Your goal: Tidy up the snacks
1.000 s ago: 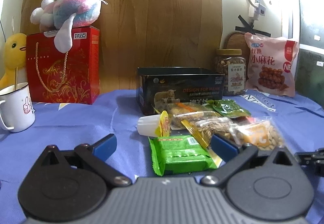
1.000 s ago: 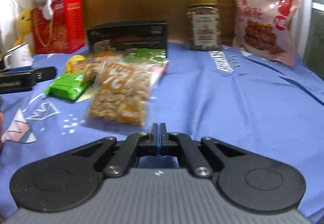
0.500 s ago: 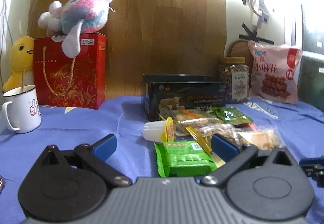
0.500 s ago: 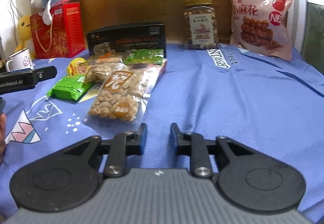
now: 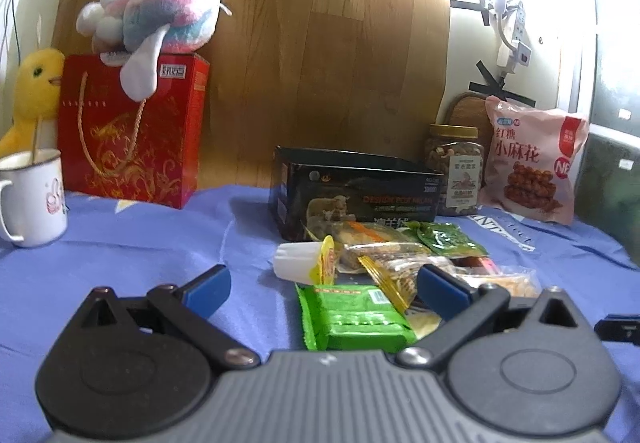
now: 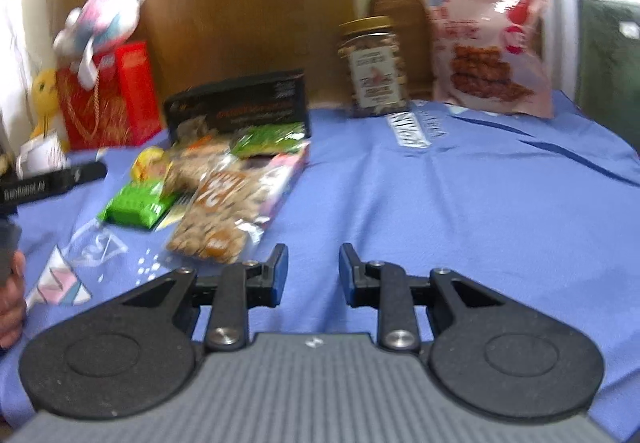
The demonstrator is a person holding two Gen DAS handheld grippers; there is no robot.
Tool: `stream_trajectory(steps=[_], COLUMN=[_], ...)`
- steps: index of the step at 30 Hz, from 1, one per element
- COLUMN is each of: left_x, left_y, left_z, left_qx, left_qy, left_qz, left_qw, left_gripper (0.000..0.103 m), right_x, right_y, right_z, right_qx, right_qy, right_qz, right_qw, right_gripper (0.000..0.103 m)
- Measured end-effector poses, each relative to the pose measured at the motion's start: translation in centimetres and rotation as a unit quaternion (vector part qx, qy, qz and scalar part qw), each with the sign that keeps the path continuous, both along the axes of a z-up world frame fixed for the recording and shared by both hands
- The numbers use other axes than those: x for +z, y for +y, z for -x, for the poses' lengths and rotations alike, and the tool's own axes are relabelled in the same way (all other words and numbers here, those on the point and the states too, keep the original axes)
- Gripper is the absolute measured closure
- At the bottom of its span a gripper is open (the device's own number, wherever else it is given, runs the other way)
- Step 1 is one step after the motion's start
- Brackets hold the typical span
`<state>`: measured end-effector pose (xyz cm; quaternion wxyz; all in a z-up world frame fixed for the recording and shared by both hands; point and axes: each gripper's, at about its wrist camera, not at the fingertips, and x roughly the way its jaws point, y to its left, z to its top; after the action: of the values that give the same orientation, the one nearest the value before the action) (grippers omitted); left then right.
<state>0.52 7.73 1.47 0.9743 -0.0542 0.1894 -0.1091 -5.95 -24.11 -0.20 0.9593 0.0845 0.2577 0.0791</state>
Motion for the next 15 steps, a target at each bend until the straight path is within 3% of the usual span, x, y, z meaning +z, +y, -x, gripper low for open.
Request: stream_trajectory(steps=[7,15], left_x=[0.6,1.5], left_y=[2.1,-1.3], left_z=[-0.1,-1.8], left_qx=[-0.064,-0.152], left_qy=[0.066,0.12], left_qz=[0.091,0.13], left_qw=[0.9916,0.9724], left_gripper=[0.008,0.026], right_x=[0.4,-0.5], right_y=[-3.7,-0.7], right_z=[-1.5,-4.6], right_qx=[-0.005,0.073], right_qy=[0.014,0.048], right_qz=[-0.143,-0.187], right_qw=[0.99,0.978], right_gripper=[0.07,0.064])
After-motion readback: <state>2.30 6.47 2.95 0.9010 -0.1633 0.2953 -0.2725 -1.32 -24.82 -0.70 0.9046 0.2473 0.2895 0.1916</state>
